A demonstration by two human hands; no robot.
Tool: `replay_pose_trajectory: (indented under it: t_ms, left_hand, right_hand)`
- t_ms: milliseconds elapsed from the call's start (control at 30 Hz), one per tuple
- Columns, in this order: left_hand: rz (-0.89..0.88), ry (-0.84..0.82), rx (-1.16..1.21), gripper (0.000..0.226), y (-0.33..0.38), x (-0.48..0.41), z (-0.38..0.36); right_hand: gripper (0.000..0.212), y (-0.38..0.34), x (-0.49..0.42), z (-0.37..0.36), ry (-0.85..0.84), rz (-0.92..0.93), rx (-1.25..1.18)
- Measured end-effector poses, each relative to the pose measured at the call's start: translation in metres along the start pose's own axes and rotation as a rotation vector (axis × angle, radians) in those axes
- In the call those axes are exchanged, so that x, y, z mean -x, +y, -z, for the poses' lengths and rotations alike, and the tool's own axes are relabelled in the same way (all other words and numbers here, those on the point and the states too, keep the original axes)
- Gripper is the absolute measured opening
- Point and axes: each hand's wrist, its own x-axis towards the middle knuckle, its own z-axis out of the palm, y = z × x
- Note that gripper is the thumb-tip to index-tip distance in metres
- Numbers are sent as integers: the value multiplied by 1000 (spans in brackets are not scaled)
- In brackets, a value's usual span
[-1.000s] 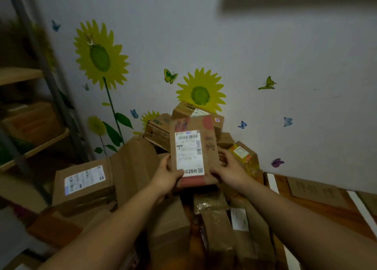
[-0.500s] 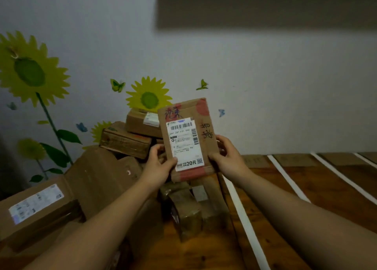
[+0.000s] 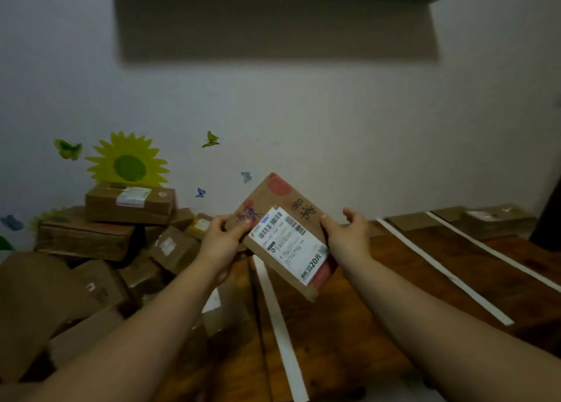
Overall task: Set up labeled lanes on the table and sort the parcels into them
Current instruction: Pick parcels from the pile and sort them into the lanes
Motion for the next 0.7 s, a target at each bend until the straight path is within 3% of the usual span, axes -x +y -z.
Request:
replay_pose_trajectory:
  t_ms: [200, 367, 533, 700]
  left_hand:
    - [66, -17, 98, 17, -29, 15, -131]
    - [126, -115, 171, 20, -57, 29, -239]
    - [66, -396, -115, 38, -79, 28, -320]
    - [62, -538, -113, 34, -96, 8, -403]
  right_hand:
    - [92, 25, -53, 109, 1, -281, -172]
    - [44, 47, -87, 208, -114, -248, -193]
    - [57, 66, -121, 303, -38, -119, -8]
    - [61, 95, -157, 366, 94, -56, 79]
